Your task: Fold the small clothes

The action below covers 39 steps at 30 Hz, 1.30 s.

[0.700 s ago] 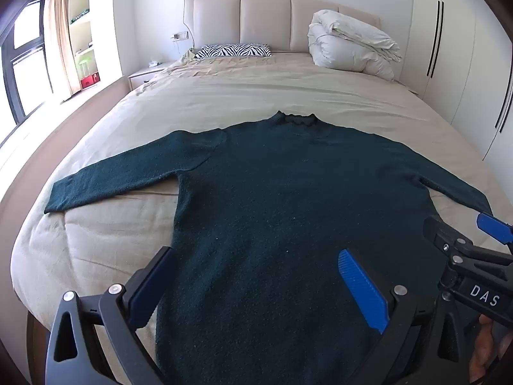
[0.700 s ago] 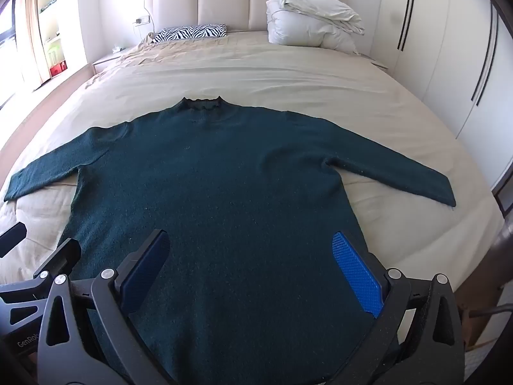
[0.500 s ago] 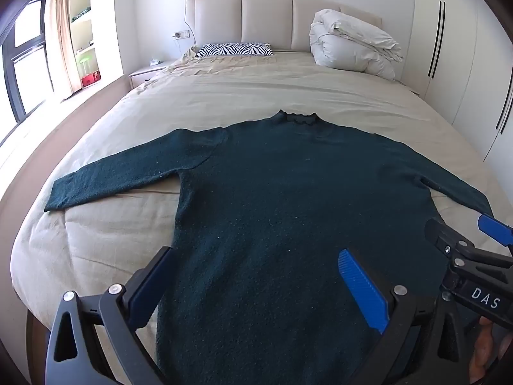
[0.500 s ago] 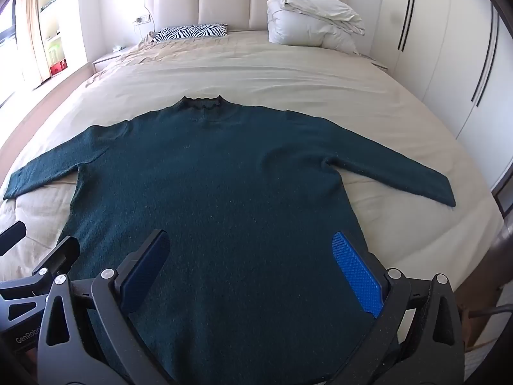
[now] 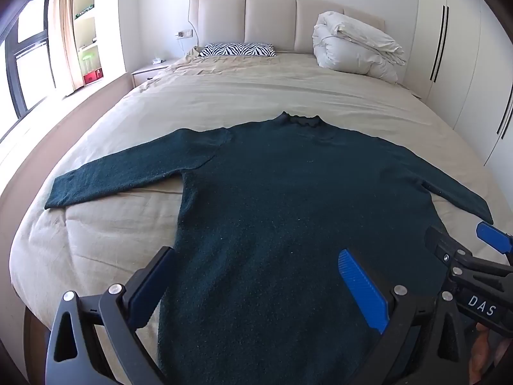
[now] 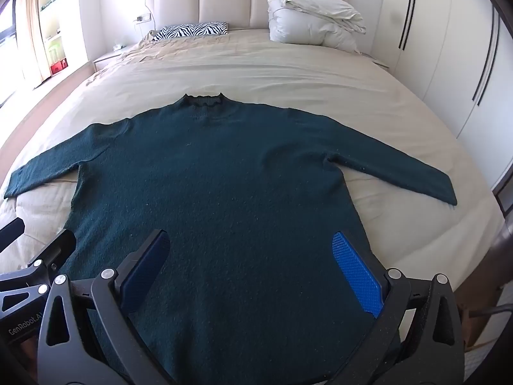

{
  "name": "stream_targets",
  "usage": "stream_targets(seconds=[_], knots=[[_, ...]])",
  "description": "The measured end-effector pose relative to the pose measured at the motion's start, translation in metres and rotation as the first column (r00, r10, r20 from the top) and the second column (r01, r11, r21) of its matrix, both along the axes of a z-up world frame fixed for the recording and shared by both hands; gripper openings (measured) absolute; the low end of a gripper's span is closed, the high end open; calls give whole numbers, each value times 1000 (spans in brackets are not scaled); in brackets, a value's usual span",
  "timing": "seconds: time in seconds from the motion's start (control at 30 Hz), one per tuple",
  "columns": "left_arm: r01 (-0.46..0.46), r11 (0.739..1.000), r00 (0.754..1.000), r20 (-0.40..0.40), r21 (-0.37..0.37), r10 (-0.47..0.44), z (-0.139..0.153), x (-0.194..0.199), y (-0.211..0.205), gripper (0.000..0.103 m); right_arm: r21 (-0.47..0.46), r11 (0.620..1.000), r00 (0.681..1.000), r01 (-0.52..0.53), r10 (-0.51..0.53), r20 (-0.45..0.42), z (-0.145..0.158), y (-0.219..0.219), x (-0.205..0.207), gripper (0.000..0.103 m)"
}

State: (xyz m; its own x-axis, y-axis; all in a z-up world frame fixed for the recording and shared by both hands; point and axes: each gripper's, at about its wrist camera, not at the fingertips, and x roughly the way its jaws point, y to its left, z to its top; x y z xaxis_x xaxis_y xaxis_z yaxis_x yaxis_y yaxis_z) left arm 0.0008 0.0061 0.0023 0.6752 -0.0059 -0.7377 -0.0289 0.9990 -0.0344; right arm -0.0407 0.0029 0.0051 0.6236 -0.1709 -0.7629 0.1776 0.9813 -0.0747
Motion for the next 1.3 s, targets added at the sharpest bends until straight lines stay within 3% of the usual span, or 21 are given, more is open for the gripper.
stream_targets(seconds=[1.3], knots=[[0, 1000, 1000, -2, -3, 0, -1, 0, 2, 103, 16, 1000, 1000, 5, -5, -4, 0, -1, -2, 103]])
